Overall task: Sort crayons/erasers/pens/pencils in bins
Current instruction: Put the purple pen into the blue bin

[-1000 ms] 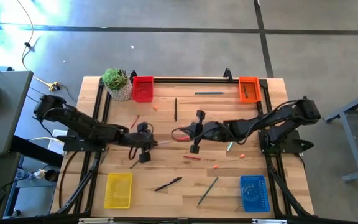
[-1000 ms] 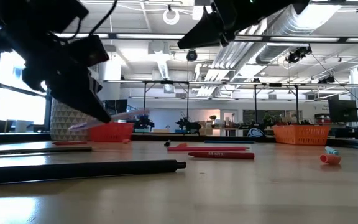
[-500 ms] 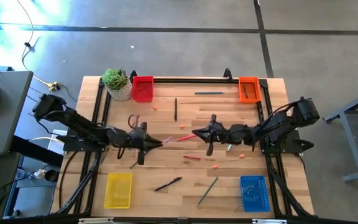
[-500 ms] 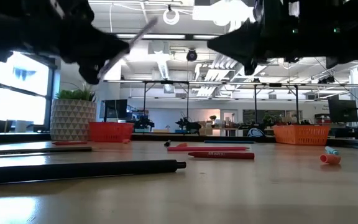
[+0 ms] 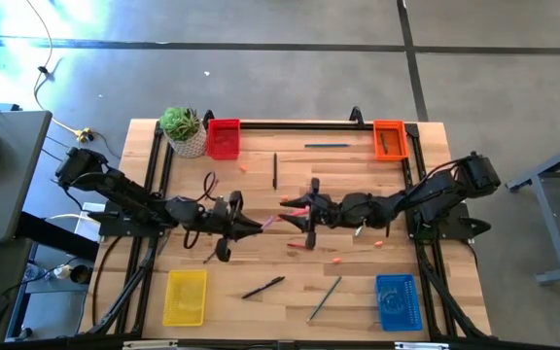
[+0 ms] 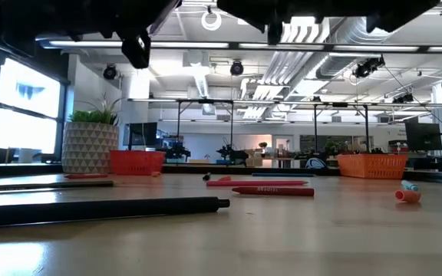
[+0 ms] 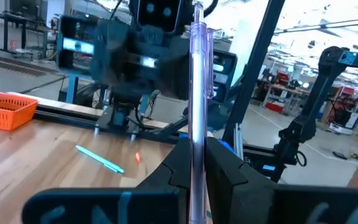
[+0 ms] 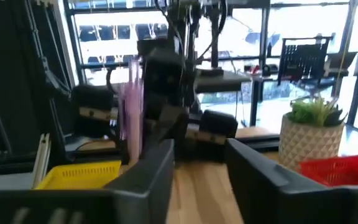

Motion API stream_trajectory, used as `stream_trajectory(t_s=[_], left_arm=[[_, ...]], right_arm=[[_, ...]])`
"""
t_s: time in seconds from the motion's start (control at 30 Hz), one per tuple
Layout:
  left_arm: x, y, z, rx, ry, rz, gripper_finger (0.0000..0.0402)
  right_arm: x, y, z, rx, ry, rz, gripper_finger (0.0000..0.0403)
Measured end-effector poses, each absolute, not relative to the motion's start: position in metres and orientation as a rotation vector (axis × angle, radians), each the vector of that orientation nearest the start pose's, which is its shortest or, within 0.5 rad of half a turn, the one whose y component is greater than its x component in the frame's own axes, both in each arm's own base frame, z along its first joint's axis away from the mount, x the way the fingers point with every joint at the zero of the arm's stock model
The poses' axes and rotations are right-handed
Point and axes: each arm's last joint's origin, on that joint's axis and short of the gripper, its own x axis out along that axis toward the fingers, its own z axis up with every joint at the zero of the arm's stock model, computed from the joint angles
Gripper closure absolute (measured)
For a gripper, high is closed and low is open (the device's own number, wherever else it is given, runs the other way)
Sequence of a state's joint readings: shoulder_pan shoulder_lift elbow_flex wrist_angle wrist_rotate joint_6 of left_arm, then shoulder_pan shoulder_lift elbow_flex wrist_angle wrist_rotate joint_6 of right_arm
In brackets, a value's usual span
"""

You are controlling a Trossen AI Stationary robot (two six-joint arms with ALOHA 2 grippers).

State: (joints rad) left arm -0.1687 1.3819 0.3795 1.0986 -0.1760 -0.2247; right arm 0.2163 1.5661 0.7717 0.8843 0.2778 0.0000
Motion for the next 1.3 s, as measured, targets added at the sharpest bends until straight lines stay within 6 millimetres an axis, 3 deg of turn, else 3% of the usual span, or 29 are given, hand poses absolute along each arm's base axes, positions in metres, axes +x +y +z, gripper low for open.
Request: stream_trajectory(t_s=[0.2,0.43,0.83,1.03,1.3], left_arm=[[0.247,-0.032,0.199,-0.249,-0.109,0.015,0.0394],[0.250,-0.029,0.203,-0.244,-0.121,0.027,0.0394],[0.278,-0.034,0.217,-0.196,-0.095,0.022,0.0394],[0.295,-0.035,0.211,-0.185,-0.068,0.021,0.0394],[0.299,-0.034,0.210,-0.181,-0.065,0.032,0.0373]], right_arm=[[0.324,0.070,0.252,-0.022,-0.127,0.004,0.0206],[0.323,0.068,0.257,-0.022,-0.179,0.016,0.0203],[0.323,0.065,0.261,-0.010,-0.226,0.010,0.0207],[0.323,0.067,0.261,-0.017,-0.227,0.034,0.0249],[0.323,0.067,0.260,-0.020,-0.223,0.033,0.0363]])
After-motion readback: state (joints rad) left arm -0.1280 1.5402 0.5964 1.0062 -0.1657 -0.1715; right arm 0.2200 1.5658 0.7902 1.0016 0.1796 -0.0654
